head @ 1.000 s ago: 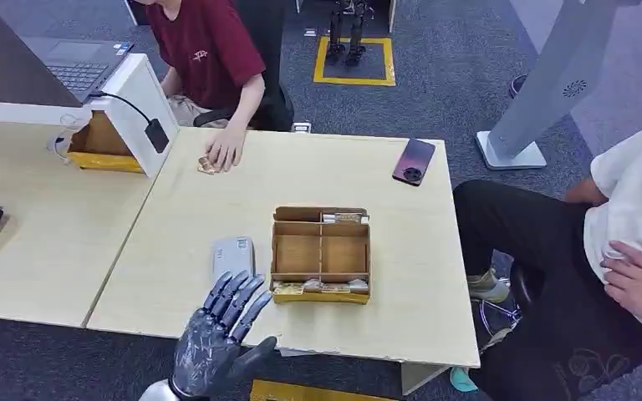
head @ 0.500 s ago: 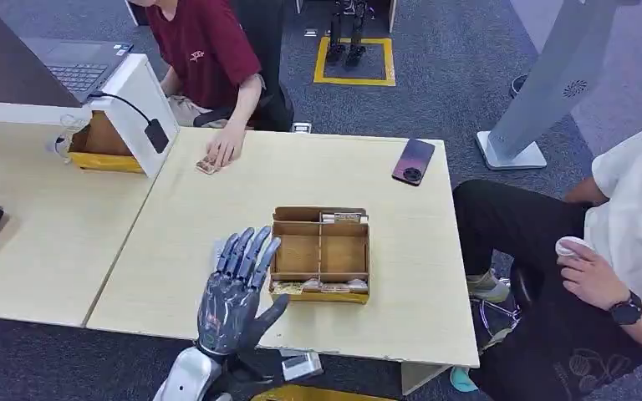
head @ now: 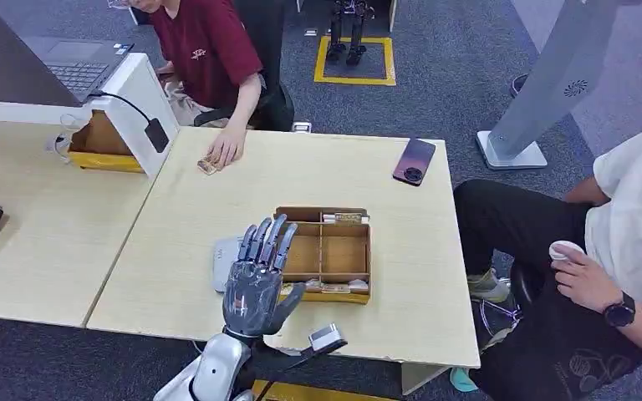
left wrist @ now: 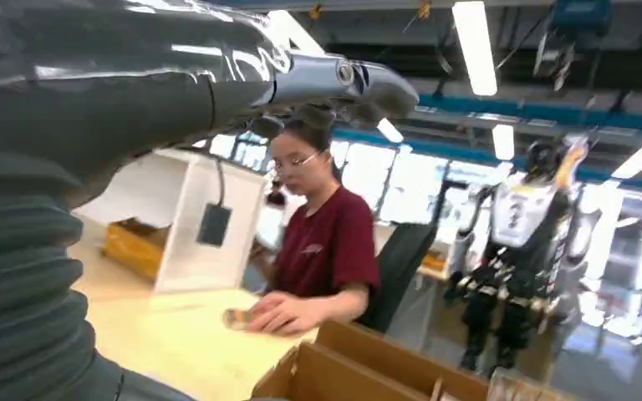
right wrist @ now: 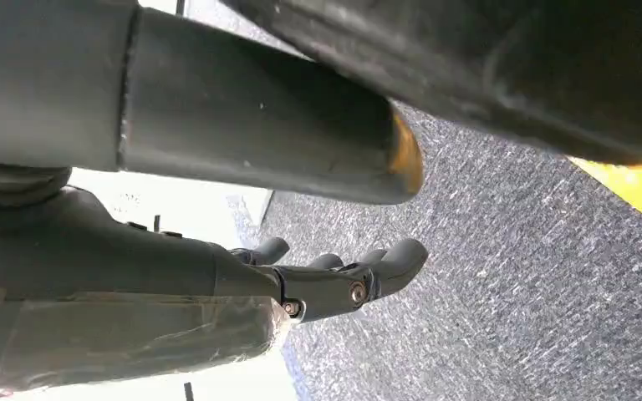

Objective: Pass the card to the sensor for recognition and then transmit it.

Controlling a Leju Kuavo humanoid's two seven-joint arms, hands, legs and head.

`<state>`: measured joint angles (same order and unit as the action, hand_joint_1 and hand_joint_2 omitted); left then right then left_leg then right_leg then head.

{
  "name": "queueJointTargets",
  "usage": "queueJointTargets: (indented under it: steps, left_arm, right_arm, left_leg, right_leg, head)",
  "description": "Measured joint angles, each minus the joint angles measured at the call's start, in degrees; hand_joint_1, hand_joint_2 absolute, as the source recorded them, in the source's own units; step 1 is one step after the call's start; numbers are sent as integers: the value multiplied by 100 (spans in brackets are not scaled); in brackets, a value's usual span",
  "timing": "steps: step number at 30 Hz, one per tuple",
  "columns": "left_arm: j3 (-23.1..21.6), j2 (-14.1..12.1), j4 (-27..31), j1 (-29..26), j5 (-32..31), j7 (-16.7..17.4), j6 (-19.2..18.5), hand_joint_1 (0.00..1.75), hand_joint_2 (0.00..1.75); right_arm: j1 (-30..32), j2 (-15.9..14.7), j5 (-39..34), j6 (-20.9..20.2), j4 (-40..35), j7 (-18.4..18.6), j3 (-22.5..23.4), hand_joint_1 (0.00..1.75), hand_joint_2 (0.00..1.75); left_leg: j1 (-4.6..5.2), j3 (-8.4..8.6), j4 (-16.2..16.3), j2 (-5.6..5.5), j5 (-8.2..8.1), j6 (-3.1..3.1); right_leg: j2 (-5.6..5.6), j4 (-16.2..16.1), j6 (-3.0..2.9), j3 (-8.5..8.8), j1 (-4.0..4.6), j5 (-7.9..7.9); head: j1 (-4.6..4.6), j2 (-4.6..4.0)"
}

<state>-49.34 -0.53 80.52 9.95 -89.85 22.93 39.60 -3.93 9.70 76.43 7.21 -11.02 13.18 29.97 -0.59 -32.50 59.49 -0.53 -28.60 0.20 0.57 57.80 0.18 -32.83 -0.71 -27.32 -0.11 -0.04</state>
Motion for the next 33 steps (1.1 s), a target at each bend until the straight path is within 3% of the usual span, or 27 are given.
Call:
queueJointTargets:
  steps: [5,7,11,22,33]
  left_arm:
    - [-417,-105,-218,149,-2,92,2,0,175]
    - [-439,-188,-271,147,0,-230,4,0,175]
    - [-439,-186,-279,123,0,-448,7,0,175]
    - [-589,-247,-601,260,2,238,7,0,175]
    - [-622,-282,-826,245,0,87,7,0,175]
  right_arm:
    - [-1,15,4,0,-4,2,9,0,0]
    - [1,20,39,0,-7,2,35,0,0]
    - [1,20,81,0,-7,2,57,0,0]
    - [-1,22,137,2,-7,2,63,0,0]
    - [-1,22,201,0,-7,2,66,0,0]
  left_leg:
    - [0,-3,0,-1,-2,3]
    - [-1,-3,-1,-1,-2,2]
    - [-1,-4,-1,-1,-2,2]
    - [-1,-3,0,-1,-2,2]
    - [-1,-4,-1,-1,-2,2]
  right_leg:
    - [-1,-1,1,-2,0,-1]
    - [-2,0,1,-4,1,-1]
    - [-2,0,1,-3,1,-1]
    - [-2,0,1,-4,1,-1]
    - [-2,0,1,-4,1,-1]
  head:
    - [0,0]
    - [0,0]
    - [0,0]
    - [0,0]
    - [0,0]
